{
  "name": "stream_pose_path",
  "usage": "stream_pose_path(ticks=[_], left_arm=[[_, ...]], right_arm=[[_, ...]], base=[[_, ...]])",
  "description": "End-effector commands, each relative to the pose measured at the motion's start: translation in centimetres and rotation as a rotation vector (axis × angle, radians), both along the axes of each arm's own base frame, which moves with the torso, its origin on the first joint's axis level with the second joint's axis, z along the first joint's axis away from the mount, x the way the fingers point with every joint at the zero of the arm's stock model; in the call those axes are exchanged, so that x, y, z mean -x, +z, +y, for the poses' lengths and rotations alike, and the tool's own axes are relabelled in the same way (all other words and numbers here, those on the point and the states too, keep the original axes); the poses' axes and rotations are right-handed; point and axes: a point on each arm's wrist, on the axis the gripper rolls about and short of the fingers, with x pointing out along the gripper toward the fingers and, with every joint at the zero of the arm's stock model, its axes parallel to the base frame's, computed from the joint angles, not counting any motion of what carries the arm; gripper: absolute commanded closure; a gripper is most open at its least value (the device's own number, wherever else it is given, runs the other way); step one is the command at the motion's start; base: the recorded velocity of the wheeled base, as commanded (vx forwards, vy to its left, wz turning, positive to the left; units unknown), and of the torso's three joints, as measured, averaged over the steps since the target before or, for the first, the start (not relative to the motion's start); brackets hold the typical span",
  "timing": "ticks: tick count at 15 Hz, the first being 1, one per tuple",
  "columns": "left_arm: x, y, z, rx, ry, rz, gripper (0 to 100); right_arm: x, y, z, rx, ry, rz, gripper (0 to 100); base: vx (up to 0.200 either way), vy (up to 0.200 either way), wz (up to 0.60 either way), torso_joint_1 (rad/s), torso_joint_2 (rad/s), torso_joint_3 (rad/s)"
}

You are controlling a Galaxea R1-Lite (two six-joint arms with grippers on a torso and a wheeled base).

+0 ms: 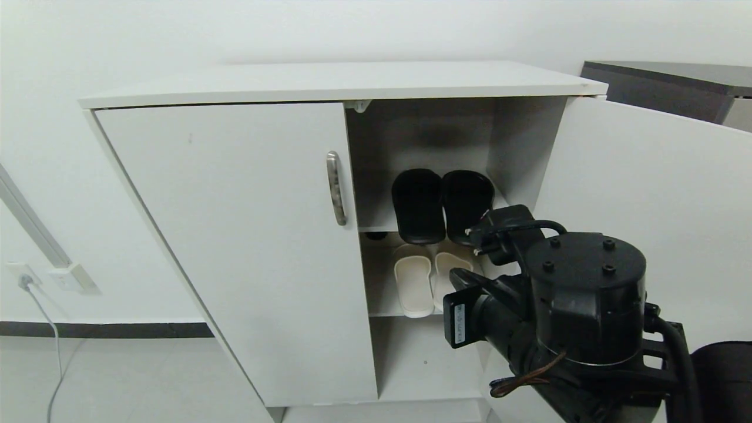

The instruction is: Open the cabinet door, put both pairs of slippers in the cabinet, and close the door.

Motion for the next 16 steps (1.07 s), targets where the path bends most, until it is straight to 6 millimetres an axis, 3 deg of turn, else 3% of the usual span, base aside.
stream_pose_path(ticks=[1, 14, 16], left_arm=[[0.0, 0.0, 0.0, 0.0, 0.001, 0.001, 100], [0.0, 0.0, 0.0, 0.001, 0.004, 0.001, 100], [0.0, 0.0, 0.0, 0.001, 0.003, -0.001, 100]], right_arm=[[0.1, -0.4, 0.0, 0.011, 0.004, 0.007, 100], [-0.1, -1.7, -0.8, 0.062, 0.02, 0.035, 100], [-0.1, -1.7, -0.9, 0.06, 0.019, 0.034, 100]], base=[[-0.2, 0.0, 0.0, 0.002, 0.0, 0.002], [-0.2, 0.0, 0.0, 0.001, 0.0, 0.002], [0.0, 0.0, 0.0, 0.0, 0.0, 0.0]])
